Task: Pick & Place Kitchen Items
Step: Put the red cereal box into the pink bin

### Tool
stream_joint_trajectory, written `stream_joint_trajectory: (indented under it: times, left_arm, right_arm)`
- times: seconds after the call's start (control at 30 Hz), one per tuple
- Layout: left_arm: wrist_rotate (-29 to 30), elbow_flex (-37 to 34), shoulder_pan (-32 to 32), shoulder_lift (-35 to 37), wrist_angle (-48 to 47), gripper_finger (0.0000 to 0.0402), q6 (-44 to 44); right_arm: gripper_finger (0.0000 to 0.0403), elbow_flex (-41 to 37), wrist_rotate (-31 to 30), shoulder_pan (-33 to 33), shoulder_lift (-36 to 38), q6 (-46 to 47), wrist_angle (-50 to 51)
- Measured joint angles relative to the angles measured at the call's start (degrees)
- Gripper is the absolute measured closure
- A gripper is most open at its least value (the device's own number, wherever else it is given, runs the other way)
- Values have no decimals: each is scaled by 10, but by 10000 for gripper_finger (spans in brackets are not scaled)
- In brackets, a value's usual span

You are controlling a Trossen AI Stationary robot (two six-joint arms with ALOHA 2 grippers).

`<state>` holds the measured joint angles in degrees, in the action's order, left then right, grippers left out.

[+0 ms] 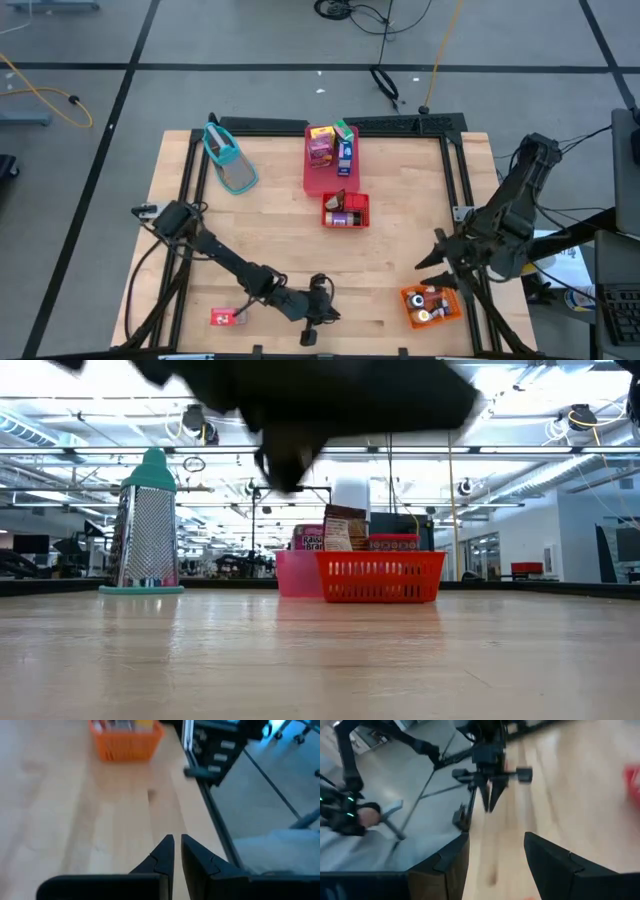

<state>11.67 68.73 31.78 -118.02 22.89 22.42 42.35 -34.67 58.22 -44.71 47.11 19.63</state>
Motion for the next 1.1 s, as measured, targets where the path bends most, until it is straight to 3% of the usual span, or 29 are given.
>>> stream_joint_trajectory:
  times: [0.13,0.27,0.37,0.53,0.83,1.1]
  left_arm:
    - [66,0,15,45,-29,369,-25]
    - [139,0,36,95,-115,369,-32]
    - [190,0,56,131,-194,369,-28]
    - [253,0,99,189,-322,369,30]
    - [213,0,187,250,-422,362,126]
    - [179,0,239,252,-455,298,254]
  right_arm:
    - [218,0,-86,-1,-7,-134,-30]
    - [220,0,-182,-1,-14,-228,-56]
    - [218,0,-206,-2,-18,-268,-61]
    - [219,0,-207,-2,-18,-249,-61]
    - [219,0,-206,-2,-19,-253,-60]
    - [222,0,-206,-2,-20,-253,-60]
